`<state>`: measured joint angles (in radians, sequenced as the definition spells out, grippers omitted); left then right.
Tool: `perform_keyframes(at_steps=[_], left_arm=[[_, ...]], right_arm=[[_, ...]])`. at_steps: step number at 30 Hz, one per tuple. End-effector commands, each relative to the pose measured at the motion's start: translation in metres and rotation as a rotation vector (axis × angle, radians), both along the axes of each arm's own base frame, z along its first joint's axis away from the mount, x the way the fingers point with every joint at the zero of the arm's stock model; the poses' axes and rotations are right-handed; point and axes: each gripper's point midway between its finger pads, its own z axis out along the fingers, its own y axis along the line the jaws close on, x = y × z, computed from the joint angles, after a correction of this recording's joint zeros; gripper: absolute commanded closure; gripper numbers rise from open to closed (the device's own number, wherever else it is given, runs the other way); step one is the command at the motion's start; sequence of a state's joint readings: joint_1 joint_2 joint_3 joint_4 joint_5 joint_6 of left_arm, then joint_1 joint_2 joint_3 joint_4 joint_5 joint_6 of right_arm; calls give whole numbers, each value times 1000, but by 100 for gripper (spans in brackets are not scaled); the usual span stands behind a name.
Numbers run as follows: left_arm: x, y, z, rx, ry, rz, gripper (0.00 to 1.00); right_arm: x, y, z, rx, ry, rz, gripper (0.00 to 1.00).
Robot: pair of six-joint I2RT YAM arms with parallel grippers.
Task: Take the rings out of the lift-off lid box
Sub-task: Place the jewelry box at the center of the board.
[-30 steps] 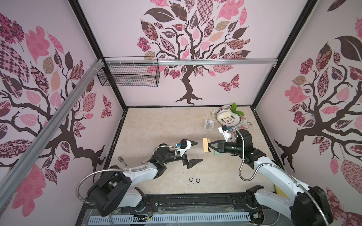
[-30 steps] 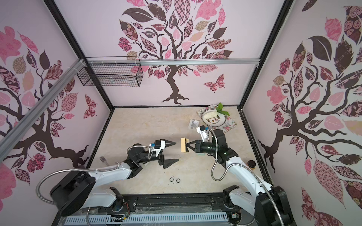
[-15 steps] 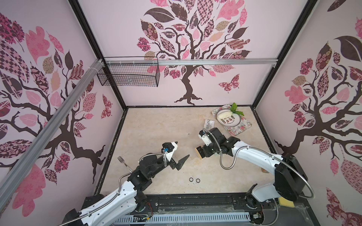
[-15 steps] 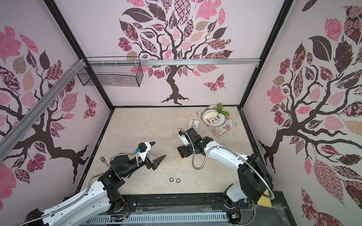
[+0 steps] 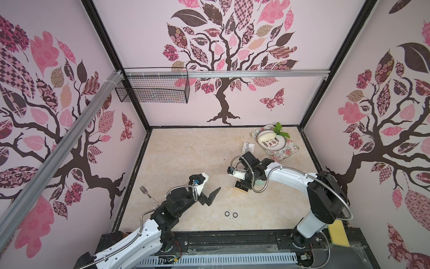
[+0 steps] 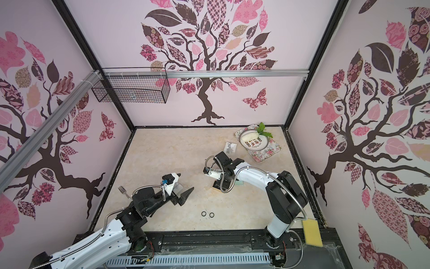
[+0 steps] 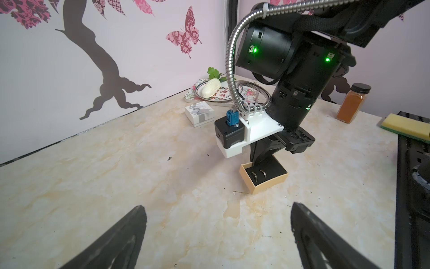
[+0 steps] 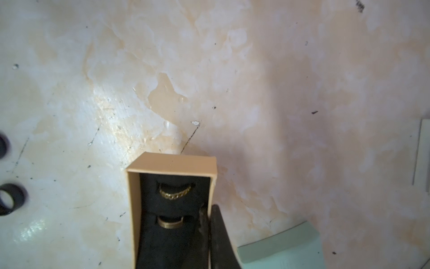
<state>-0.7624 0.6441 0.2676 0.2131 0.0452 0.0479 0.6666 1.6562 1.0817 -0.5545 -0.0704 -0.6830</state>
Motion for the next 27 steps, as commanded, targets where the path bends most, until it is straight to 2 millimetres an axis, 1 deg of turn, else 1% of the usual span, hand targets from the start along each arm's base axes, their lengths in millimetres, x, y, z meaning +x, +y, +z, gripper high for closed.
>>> perform_keyframes(at_steps=[1, 3, 5, 8, 16, 20, 23, 27], left_arm=[[-3, 2, -9, 1, 12, -5, 2], [-4, 2, -8, -5, 12, -7, 2], [-5, 1, -7, -7, 11, -11, 2], [-5, 2, -7, -6, 11, -10, 2], [-4, 4, -10, 6, 10, 3, 2], [-3, 4, -12, 16, 12, 6, 2], [-2, 4, -15, 21, 17, 8, 2], [-2, 4, -15, 23, 20, 7, 2]], right_arm=[[3, -2, 7, -55, -53, 131, 100], [4, -3, 8, -66, -70, 151, 100], [6, -8, 4, -100, -92, 168, 100], [7, -11, -1, -128, -103, 197, 100], [3, 3, -14, -106, -64, 273, 100], [3, 6, -21, -108, -52, 285, 100], [4, 7, -23, -107, -51, 285, 93], [6, 10, -19, -90, -67, 286, 84]])
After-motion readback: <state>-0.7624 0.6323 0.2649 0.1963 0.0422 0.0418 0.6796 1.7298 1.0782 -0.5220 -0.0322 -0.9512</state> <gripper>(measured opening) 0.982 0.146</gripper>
